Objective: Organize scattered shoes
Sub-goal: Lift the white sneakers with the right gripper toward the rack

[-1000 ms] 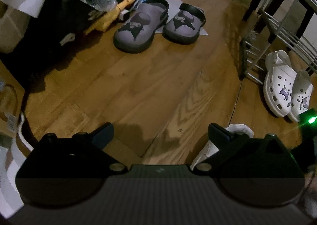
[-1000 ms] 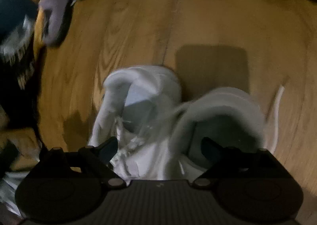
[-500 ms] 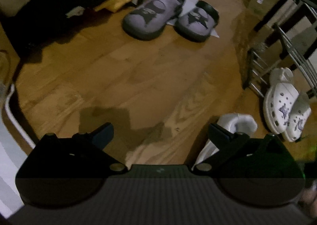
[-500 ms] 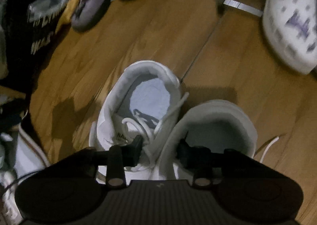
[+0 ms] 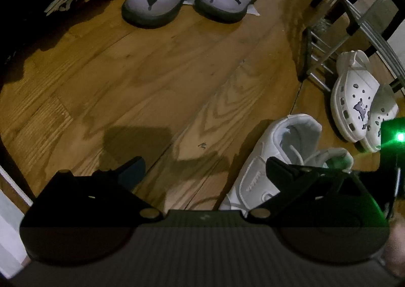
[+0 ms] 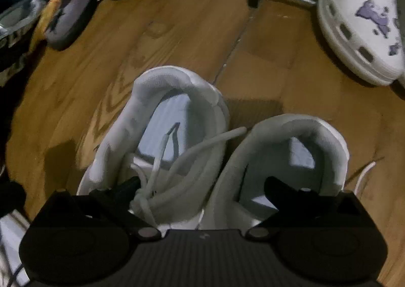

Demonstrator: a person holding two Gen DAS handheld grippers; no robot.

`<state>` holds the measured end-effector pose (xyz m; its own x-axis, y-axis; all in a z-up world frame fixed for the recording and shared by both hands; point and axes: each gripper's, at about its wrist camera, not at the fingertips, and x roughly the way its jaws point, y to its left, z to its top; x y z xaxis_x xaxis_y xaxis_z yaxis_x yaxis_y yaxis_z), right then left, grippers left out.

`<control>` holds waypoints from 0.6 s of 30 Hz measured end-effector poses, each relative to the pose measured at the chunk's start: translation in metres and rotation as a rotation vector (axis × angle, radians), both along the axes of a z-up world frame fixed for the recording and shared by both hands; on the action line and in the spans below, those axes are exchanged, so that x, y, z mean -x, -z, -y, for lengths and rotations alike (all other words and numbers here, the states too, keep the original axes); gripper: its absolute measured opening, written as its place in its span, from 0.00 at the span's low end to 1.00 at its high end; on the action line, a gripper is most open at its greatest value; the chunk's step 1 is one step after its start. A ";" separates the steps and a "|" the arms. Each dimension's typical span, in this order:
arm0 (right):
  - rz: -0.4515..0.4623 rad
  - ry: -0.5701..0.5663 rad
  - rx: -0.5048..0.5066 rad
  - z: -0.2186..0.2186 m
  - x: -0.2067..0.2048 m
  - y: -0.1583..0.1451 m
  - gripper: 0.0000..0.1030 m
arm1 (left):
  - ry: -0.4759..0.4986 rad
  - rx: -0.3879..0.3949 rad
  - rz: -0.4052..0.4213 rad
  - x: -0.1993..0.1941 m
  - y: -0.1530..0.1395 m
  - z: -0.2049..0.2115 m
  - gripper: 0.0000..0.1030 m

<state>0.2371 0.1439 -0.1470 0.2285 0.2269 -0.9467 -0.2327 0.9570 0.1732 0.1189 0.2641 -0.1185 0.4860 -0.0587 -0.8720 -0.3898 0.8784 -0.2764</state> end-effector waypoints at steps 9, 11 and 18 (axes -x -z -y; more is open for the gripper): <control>0.239 0.268 -0.265 0.049 0.050 -0.025 0.36 | -0.040 0.084 0.036 0.005 -0.001 -0.008 1.00; 0.323 0.314 -0.307 0.065 0.068 -0.032 0.36 | -0.026 0.083 0.042 0.005 -0.002 -0.005 1.00; 0.507 0.392 -0.421 0.124 0.095 -0.062 0.35 | 0.094 0.090 0.142 0.003 -0.018 0.022 1.00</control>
<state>0.1423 0.0202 -0.0846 0.7499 0.3583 -0.5561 -0.0383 0.8628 0.5041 0.1163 0.2421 -0.1004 0.5928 -0.1845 -0.7840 -0.2583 0.8784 -0.4021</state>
